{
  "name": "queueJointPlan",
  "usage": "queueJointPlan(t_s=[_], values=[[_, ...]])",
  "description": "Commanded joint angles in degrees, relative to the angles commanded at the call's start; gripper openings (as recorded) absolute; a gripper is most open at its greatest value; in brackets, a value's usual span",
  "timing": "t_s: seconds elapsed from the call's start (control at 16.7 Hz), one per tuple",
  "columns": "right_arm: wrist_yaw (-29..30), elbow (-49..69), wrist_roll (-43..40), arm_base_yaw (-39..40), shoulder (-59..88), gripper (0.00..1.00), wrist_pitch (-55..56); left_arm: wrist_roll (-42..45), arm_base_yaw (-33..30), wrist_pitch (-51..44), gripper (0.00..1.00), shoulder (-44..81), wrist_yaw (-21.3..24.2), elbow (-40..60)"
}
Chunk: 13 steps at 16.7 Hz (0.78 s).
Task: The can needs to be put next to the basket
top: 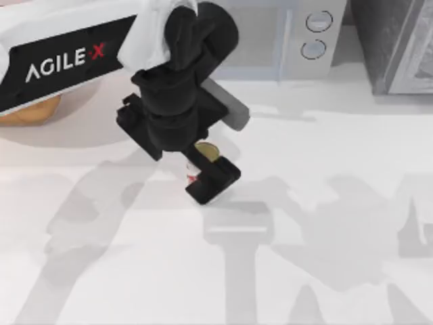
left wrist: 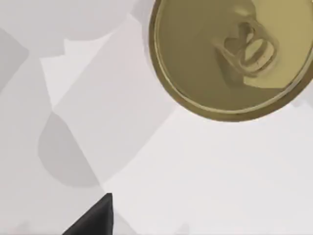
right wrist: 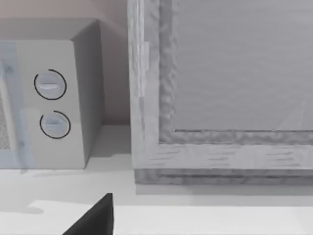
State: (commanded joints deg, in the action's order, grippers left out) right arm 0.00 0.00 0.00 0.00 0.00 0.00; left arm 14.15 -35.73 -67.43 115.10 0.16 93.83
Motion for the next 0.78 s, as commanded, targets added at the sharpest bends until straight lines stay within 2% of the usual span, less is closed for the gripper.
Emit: queueJointPlan(t_s=[0.42, 0.78], values=[[0.0, 0.0, 0.0, 0.0, 0.0, 1.00, 0.0, -2.5, -0.1, -9.1, 1.00, 11.3, 0.0, 20.0], [0.0, 0.0, 0.0, 0.0, 0.0, 1.00, 0.0, -3.2, 0.0, -11.4, 1.00, 14.0, 0.0, 24.1]])
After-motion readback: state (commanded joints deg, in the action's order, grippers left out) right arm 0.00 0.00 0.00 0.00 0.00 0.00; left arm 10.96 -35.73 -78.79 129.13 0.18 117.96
